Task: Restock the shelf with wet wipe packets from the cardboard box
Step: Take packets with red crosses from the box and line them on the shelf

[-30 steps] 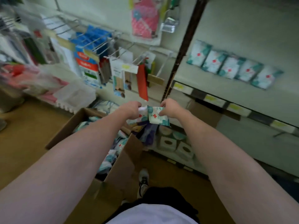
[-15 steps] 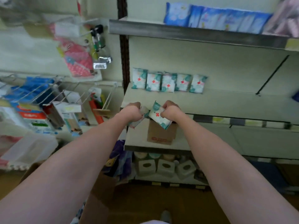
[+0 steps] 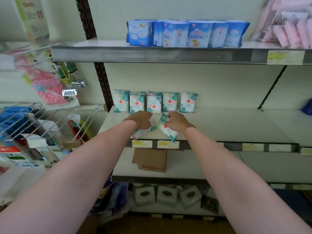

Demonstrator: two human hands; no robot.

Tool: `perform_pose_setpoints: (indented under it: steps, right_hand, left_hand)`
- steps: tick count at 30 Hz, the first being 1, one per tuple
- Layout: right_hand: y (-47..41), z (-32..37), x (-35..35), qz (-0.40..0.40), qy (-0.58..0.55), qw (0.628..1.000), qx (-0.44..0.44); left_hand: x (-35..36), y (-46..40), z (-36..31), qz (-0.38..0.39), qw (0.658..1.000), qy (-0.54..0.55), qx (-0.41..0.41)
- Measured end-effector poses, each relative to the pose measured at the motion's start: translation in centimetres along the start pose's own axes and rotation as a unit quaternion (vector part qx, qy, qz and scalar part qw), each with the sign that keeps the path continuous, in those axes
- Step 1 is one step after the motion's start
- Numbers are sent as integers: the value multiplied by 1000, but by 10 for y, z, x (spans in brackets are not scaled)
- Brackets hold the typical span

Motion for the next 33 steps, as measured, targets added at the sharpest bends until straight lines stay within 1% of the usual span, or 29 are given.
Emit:
perform_pose_setpoints:
  steps: [5, 9, 13, 18, 20, 25, 27, 29, 31, 33]
  right_hand:
    - [-23, -14, -14, 3, 25, 1000, 6]
    - [-38, -13, -30, -5, 9, 1000, -17]
    - [-54, -12, -41, -2, 18, 999, -27]
    - [-73, -17, -53, -25, 54, 998, 9]
    - [-78, -18, -60, -30, 73, 997, 18]
    - [-87, -26, -80, -57, 79, 995, 33]
    - [-87, -34, -79, -56, 126, 990, 36]
    - [-86, -48, -74, -50, 206, 976, 48]
    - [-88, -62, -75, -66, 269, 959, 64]
    - [-92, -68, -80, -96, 310, 944, 61]
  left_hand:
    - [-3, -19, -16, -11, 1000, 11, 0]
    - [-10, -34, -24, -29, 999, 26, 0]
    - [-13, -53, -34, -12, 1000, 2, 12]
    - [-18, -81, -39, -12, 999, -18, 23]
    - [-21, -91, -41, -14, 1000, -9, 25]
    - [-31, -117, -52, -5, 998, -2, 56]
    - [-31, -127, -57, -1, 997, -15, 75]
    - [-27, -136, -60, 4, 995, -22, 96]
    - [-20, -145, -60, 10, 993, -32, 116]
    - [-15, -152, -59, 10, 991, -45, 127]
Point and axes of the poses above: each hand's wrist, its own y-axis away from the middle knuckle, its own x-axis out of the palm, z = x × y, the point moved 8 cm from there along -y, towards the middle knuckle, and after that the axes turned 5 degrees about x, right-handed, at the moved point
